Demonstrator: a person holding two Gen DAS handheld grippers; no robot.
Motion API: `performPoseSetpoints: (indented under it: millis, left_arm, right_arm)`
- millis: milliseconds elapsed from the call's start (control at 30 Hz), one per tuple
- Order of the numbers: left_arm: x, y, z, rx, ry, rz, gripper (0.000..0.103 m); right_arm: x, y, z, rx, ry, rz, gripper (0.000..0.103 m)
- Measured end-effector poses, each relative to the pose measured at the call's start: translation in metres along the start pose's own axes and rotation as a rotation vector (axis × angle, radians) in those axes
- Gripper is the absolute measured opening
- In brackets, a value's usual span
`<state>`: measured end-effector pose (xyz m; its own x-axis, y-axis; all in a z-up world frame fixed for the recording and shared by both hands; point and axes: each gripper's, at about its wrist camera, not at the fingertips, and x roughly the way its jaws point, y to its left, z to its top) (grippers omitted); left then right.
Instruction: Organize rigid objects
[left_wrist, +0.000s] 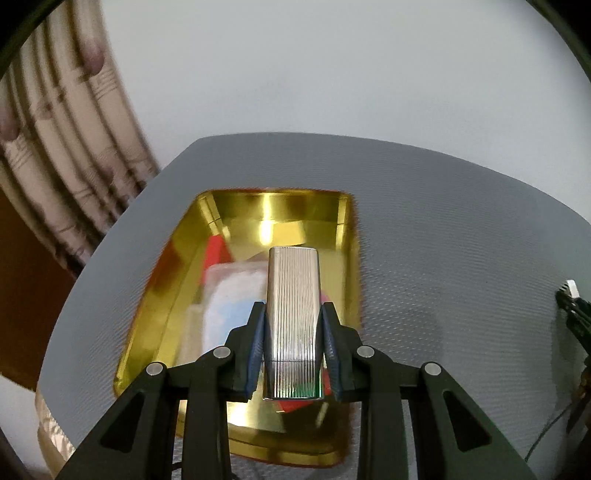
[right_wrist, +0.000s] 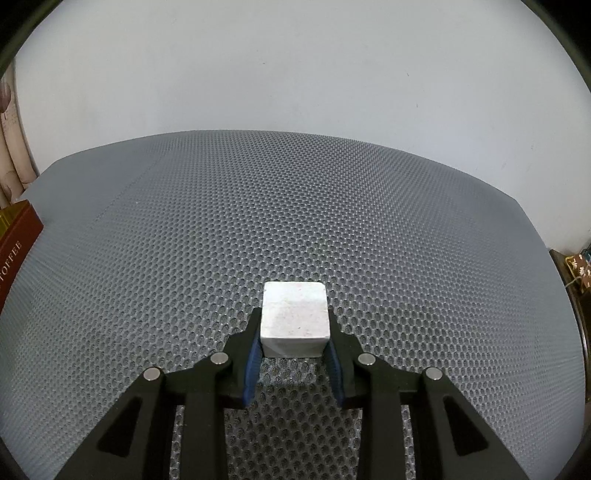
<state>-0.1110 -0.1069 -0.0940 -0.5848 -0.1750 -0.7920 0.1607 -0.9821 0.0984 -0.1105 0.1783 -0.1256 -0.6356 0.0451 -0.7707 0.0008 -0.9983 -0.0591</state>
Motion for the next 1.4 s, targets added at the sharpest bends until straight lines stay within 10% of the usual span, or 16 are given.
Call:
performPoseSetpoints:
  millis: [567, 1033, 1400]
  left_arm:
    - [0.013, 0.039, -0.01, -0.051, -0.022, 0.021, 0.03]
    - [-0.033, 0.066, -0.006, -0.083, -0.103, 0.092, 0.066]
    - [-0.034, 0.112, -0.021, -0.172, -0.049, 0.156, 0.073]
  right_arm:
    - [-0.03, 0.003, 0.0, 0.01, -0.018, 0.055, 0.03]
    - [-0.124, 0.184, 0.027, -0.27, -0.101, 0.468, 0.03]
    - [-0.103, 0.303, 0.037, -0.401, -0.042, 0.527, 0.03]
